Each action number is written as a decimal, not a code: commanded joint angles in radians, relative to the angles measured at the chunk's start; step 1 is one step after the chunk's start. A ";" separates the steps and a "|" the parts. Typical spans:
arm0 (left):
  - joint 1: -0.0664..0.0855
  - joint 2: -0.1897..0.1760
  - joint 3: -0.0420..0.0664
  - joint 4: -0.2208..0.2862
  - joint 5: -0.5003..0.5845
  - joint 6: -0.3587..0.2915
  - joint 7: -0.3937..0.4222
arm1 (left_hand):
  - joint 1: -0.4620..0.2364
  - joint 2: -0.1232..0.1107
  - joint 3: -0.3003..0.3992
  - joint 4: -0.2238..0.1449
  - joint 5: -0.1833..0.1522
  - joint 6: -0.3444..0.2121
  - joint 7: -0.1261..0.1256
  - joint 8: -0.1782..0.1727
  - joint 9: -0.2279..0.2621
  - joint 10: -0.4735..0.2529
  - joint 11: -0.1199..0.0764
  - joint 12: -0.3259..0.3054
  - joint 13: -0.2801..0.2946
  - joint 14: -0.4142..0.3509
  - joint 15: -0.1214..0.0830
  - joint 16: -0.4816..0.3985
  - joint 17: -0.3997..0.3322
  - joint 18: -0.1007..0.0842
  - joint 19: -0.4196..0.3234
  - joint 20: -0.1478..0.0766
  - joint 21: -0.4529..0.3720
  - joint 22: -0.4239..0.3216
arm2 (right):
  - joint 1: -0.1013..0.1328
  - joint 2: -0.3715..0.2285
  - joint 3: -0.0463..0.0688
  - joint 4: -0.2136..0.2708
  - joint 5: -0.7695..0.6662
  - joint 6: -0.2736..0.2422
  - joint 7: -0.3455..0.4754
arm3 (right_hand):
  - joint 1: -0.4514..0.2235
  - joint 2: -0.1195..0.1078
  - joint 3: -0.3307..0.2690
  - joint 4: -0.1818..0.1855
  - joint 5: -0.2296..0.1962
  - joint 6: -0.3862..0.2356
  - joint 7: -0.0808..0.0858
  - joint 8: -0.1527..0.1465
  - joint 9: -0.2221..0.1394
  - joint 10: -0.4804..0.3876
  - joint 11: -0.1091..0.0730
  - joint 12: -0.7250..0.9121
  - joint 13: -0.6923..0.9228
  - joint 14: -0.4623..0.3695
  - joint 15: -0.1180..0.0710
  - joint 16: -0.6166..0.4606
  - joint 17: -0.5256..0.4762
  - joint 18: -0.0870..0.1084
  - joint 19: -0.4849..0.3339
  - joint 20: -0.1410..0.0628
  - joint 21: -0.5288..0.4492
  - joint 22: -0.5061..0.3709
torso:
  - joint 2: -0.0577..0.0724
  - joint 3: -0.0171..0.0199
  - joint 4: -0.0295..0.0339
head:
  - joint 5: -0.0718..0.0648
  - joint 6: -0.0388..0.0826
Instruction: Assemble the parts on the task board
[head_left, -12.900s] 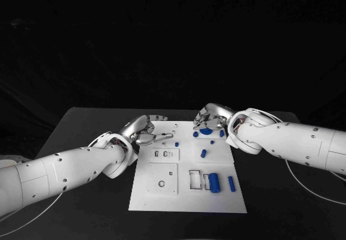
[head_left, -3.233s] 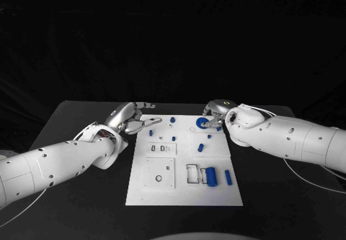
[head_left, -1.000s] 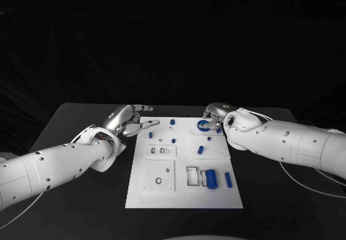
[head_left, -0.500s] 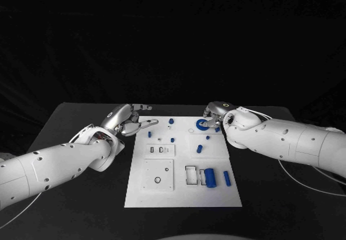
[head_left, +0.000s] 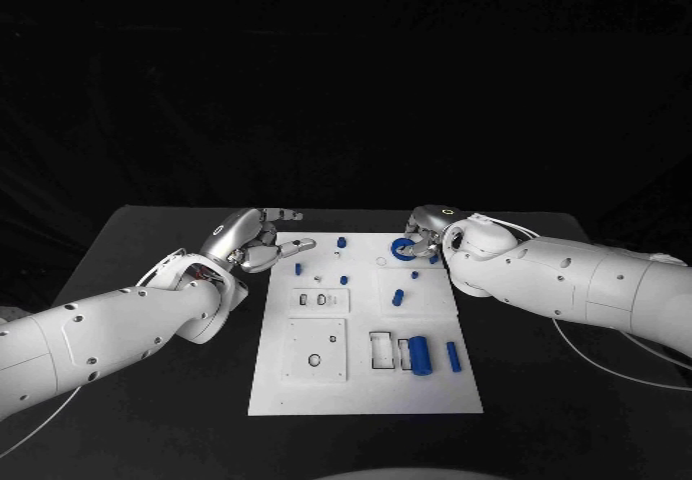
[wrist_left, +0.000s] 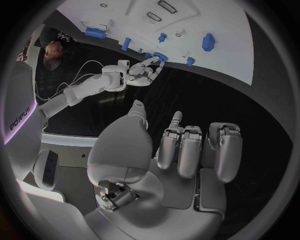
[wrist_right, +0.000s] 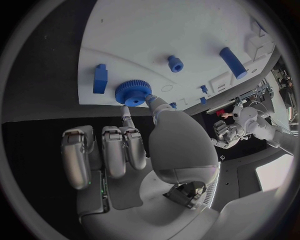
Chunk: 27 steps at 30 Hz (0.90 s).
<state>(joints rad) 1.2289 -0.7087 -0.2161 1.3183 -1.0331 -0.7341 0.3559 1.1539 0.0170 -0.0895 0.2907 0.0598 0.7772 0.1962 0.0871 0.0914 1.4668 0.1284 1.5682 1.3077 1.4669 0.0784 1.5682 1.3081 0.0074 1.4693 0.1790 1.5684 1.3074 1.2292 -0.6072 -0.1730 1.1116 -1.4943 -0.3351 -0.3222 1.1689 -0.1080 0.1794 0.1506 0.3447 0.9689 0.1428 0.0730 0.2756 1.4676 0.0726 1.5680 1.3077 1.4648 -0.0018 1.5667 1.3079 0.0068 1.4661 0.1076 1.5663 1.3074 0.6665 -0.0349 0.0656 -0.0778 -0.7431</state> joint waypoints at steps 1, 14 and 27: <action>0.000 0.002 0.001 0.001 -0.004 0.005 0.007 | -0.001 0.010 -0.006 0.000 -0.003 0.008 -0.001 -0.007 0.000 0.104 0.002 0.003 0.263 0.104 0.006 0.003 0.263 -0.007 0.102 0.007 0.002 0.263 | -0.001 0.002 0.000 -0.003 -0.013 0.043 -0.015 | -0.001 0.005 -0.003 -0.006 0.000 0.005 0.000 -0.001 -0.001 0.103 0.007 0.003 0.263 0.106 0.009 0.004 0.263 -0.007 0.105 0.009 0.005 0.263 | 0.000 -0.0003 -0.0001 | 0.000 -0.001; 0.000 0.001 0.000 0.001 -0.004 0.007 0.006 | 0.002 0.013 -0.007 0.000 -0.003 0.012 -0.001 -0.007 0.000 0.104 0.002 0.003 0.263 0.104 0.006 0.003 0.263 -0.007 0.102 0.008 0.002 0.263 | -0.001 0.003 0.000 -0.003 -0.015 0.059 -0.033 | -0.004 0.003 -0.004 -0.007 -0.001 0.004 0.001 -0.003 -0.002 0.103 0.008 0.003 0.263 0.106 0.009 0.004 0.263 -0.007 0.105 0.009 0.005 0.263 | 0.000 0.0001 0.0004 | 0.000 0.001; 0.000 0.002 0.000 0.000 -0.007 0.007 0.006 | 0.003 0.014 -0.008 0.000 -0.003 0.014 -0.002 -0.006 0.000 0.104 0.002 0.003 0.263 0.104 0.006 0.003 0.263 -0.007 0.102 0.008 0.002 0.263 | -0.001 0.002 0.000 0.000 -0.026 0.065 -0.032 | 0.049 0.022 0.035 -0.057 -0.004 0.062 -0.008 0.010 -0.004 0.103 0.002 0.003 0.263 0.106 0.008 0.004 0.263 -0.007 0.105 0.010 0.005 0.263 | 0.000 -0.0002 0.0004 | -0.001 0.000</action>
<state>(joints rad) 1.2289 -0.7084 -0.2162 1.3177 -1.0345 -0.7337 0.3554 1.1578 0.0209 -0.0894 0.2907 0.0598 0.7863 0.1946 0.0871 0.0913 1.4668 0.1285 1.5683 1.3075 1.4669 0.0784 1.5682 1.3078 0.0073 1.4656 0.1827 1.5684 1.3074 1.2327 -0.6047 -0.1698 1.1119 -1.5008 -0.3038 -0.3437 1.2057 -0.0912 0.2151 0.1009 0.3439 1.0263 0.1387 0.0777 0.2681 1.4642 0.0762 1.5680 1.3074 1.4647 0.0054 1.5667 1.3076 0.0068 1.4660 0.1149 1.5663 1.3080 0.6665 -0.0349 0.0658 -0.0779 -0.7423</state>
